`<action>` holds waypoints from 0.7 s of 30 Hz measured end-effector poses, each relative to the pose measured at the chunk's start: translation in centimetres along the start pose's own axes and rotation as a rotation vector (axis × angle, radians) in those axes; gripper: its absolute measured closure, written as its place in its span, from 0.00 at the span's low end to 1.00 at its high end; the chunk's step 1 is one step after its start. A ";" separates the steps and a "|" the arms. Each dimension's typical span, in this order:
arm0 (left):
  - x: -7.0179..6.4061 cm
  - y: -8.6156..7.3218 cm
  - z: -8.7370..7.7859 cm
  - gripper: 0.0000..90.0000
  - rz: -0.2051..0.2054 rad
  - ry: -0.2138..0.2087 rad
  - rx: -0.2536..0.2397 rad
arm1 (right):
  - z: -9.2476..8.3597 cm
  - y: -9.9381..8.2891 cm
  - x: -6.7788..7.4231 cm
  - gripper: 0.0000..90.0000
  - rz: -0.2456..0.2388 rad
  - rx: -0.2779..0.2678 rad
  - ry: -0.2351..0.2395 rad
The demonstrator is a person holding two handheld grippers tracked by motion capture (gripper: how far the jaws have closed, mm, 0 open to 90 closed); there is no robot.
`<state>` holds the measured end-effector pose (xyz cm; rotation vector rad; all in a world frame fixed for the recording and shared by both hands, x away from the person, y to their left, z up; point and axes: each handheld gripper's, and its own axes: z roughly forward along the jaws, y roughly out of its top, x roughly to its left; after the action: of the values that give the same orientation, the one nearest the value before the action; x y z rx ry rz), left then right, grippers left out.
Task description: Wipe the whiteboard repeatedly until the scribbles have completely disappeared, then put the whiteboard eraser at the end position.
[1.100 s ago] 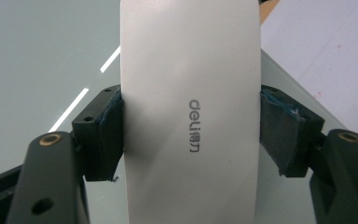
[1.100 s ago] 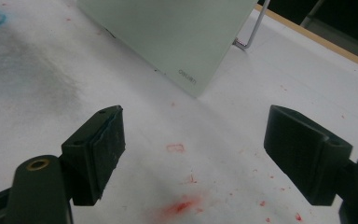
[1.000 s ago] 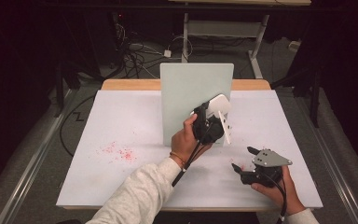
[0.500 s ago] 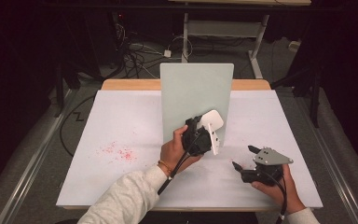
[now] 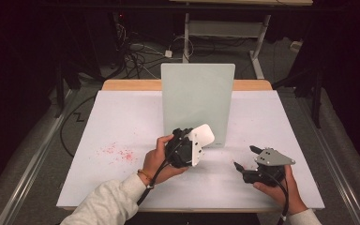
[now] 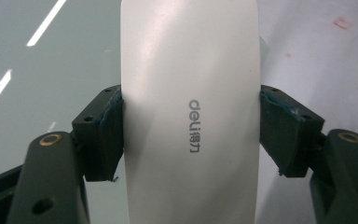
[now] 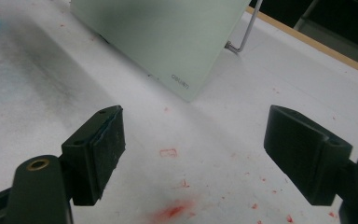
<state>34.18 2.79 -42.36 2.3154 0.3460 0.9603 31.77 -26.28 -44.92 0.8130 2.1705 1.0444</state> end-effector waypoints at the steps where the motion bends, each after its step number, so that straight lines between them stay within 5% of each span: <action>1: 0.1 -0.3 -0.3 0.32 0.001 -0.014 0.001 | 0.0 0.0 0.0 0.23 0.002 -0.003 -0.001; 8: 0.9 -1.6 -1.9 0.32 -0.004 -0.154 -0.019 | 0.4 -0.1 0.0 0.23 -0.002 0.009 0.008; 21: -0.5 -2.9 -2.0 0.32 0.026 -0.391 0.039 | 0.3 -0.1 0.4 0.23 -0.011 0.012 0.011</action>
<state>32.32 5.68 -43.30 2.4798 0.1736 0.4966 31.69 -25.89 -45.22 0.8012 2.1898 1.0333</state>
